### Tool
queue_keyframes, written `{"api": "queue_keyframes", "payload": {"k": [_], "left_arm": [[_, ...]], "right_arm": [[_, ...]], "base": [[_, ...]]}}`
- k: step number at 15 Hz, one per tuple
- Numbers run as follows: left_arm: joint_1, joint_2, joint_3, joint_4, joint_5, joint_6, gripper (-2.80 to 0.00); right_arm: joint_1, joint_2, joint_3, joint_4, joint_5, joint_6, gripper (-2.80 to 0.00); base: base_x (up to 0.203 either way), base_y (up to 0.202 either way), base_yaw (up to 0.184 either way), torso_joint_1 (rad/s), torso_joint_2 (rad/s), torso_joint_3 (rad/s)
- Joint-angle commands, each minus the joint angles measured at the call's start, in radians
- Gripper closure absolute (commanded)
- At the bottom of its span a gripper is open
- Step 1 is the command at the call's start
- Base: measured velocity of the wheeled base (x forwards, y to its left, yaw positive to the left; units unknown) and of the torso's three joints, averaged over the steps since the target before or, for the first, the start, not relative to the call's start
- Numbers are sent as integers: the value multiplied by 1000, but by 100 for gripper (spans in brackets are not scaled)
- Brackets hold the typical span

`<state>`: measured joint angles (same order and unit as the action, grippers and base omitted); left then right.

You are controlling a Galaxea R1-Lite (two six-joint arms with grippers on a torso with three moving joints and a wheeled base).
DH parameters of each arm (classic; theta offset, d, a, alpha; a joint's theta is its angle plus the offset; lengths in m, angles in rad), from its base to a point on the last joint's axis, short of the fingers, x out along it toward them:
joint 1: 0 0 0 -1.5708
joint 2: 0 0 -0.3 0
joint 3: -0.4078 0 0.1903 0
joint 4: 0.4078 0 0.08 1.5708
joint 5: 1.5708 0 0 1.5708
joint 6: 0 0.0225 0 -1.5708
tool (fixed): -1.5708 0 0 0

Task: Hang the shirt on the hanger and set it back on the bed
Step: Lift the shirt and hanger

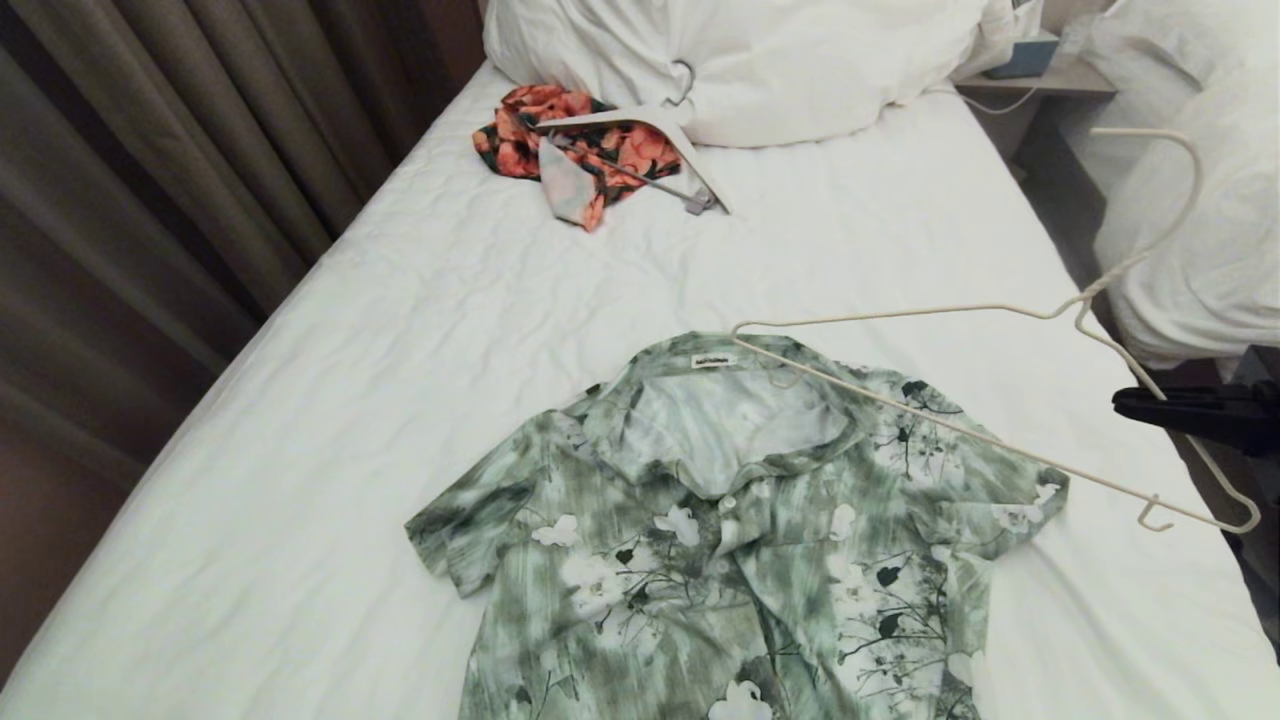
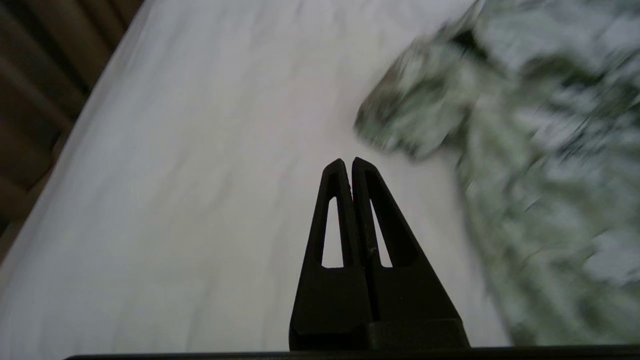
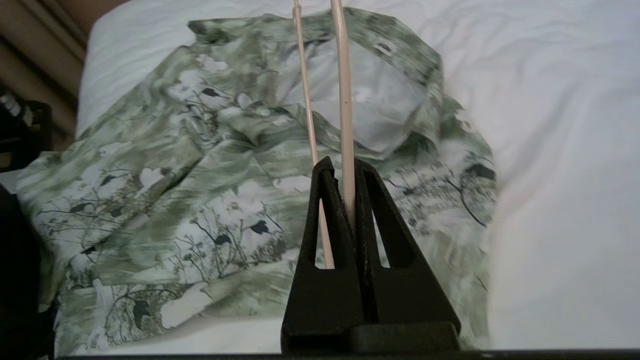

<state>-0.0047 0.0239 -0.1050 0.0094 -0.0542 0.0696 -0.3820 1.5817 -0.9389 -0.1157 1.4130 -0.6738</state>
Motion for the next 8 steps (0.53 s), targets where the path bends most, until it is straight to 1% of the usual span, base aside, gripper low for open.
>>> {"api": "queue_keyframes", "payload": {"k": [1, 3, 4, 6, 7, 8], "left_arm": [[-2, 133, -81, 9, -51, -10, 0], [-5, 341, -111, -6, -143, -27, 0], [-6, 469, -124, -36, -192, -45, 0], [-24, 740, -149, -142, -274, -87, 0], [-49, 873, -164, -205, -299, -112, 0], [-88, 1012, -183, -284, -317, -147, 0]], "right_arm": [[23, 0, -6, -1, 8, -3, 0], [48, -3, -10, 2, 7, -3, 0], [62, -3, -13, 5, 7, -2, 0], [64, 0, -31, 1, 7, 31, 0], [64, 4, -48, 1, 7, 57, 0], [61, 4, -70, 0, 6, 101, 0]], "base": [[0, 0, 0, 0, 0, 0], [0, 0, 0, 0, 0, 0], [0, 0, 0, 0, 0, 0], [0, 0, 0, 0, 0, 0], [0, 0, 0, 0, 0, 0], [0, 0, 0, 0, 0, 0]]}}
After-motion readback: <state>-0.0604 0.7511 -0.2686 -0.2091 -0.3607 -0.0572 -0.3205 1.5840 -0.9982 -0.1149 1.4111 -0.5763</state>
